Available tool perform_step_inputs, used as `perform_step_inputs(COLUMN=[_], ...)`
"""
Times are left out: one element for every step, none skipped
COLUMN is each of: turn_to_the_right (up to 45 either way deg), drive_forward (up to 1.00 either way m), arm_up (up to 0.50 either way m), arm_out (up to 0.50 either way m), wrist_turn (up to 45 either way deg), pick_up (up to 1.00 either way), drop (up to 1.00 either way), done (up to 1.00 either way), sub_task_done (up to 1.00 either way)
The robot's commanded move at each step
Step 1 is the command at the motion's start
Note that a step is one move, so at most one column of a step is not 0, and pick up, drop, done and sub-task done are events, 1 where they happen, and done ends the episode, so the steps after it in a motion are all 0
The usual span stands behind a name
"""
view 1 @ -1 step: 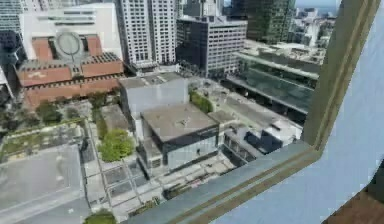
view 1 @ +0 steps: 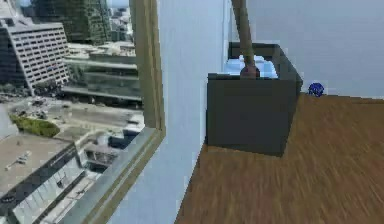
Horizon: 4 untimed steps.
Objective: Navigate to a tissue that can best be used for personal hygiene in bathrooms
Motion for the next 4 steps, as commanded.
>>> perform_step_inputs(turn_to_the_right=[45.0, 45.0, 15.0, 0.0], drive_forward=[0.0, 0.0, 0.0, 0.1], arm_up=[0.0, 0.0, 0.0, 0.0], arm_out=[0.0, 0.0, 0.0, 0.0], wrist_turn=[0.0, 0.0, 0.0, 0.0], pick_up=[0.0, 0.0, 0.0, 0.0], drop=[0.0, 0.0, 0.0, 0.0], done=[0.0, 0.0, 0.0, 0.0], sub_task_done=[0.0, 0.0, 0.0, 0.0])
